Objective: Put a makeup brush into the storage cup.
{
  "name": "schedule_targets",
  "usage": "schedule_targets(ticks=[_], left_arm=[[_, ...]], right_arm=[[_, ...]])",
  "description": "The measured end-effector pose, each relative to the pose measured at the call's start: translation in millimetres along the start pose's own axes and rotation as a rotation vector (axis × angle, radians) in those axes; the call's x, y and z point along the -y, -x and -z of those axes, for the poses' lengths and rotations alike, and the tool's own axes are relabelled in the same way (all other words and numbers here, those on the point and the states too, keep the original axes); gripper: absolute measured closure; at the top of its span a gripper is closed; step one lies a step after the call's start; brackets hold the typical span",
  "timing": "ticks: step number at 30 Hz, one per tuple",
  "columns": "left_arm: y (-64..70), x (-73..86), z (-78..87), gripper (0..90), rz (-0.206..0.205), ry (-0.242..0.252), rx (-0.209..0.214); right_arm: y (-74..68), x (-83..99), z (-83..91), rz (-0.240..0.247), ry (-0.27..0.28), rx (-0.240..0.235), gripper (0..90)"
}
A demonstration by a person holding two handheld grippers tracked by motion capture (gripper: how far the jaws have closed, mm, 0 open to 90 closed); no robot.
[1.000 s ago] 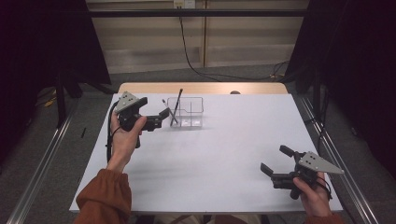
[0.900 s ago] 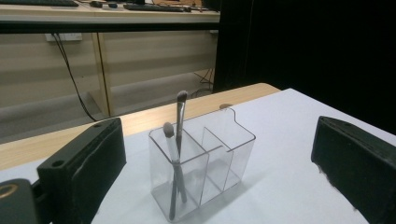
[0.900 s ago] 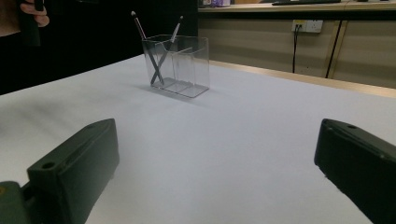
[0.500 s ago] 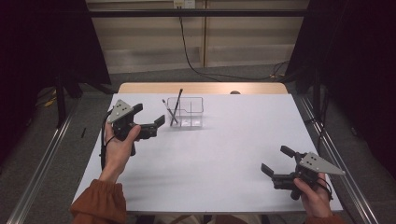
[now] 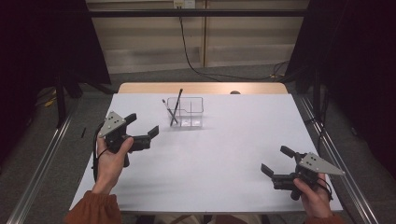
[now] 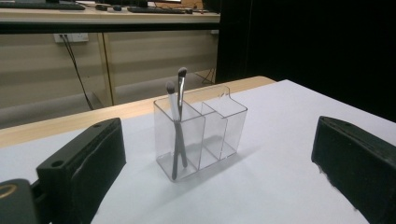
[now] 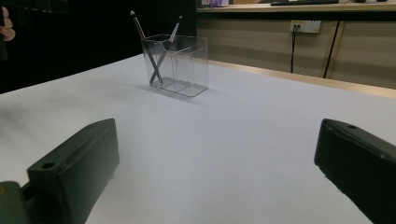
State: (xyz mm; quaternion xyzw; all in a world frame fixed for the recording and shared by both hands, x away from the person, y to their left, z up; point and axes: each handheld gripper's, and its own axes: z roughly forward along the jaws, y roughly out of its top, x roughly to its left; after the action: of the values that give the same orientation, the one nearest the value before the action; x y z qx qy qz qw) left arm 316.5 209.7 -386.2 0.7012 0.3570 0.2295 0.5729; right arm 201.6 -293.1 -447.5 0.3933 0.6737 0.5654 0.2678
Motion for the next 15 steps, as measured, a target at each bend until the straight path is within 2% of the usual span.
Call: schedule_targets(ticks=[10, 14, 15], left_arm=[[3.9, 11.0, 17.6, 2.9, -0.008, -0.003, -0.003], [4.5, 13.5, 25.6, 2.9, 0.013, -0.012, 0.004], [5.0, 14.1, 27.7, 2.9, 0.008, -0.011, 0.000]], right_arm=[[-0.3, 0.0, 0.1, -0.003, 0.001, 0.001, 0.0], [-0.3, 0.1, -0.2, -0.001, -0.001, 0.001, 0.0], [-0.3, 0.0, -0.1, -0.001, 0.000, 0.000, 0.0]])
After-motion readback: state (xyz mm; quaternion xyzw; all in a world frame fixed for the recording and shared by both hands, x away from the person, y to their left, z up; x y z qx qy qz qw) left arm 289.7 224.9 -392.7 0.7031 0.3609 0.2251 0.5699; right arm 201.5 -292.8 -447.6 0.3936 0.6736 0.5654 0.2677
